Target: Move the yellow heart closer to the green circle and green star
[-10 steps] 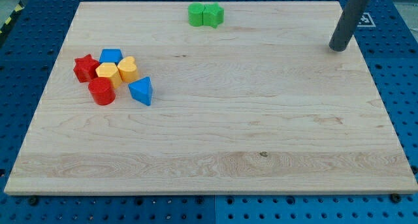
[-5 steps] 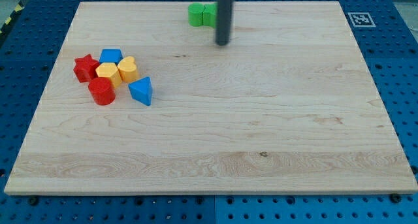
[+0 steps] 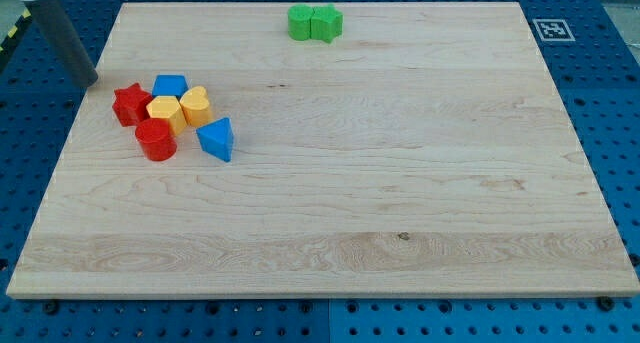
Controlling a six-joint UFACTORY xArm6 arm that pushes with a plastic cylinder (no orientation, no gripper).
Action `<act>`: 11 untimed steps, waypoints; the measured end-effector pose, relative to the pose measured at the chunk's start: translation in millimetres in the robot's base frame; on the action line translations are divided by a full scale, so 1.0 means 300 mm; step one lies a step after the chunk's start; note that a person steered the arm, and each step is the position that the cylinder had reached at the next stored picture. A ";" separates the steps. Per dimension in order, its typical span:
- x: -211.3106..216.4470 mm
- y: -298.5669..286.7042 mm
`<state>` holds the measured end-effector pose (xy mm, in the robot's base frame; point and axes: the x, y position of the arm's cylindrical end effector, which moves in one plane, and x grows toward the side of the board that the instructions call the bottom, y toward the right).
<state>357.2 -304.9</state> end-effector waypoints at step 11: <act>0.241 0.603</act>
<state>429.6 -124.0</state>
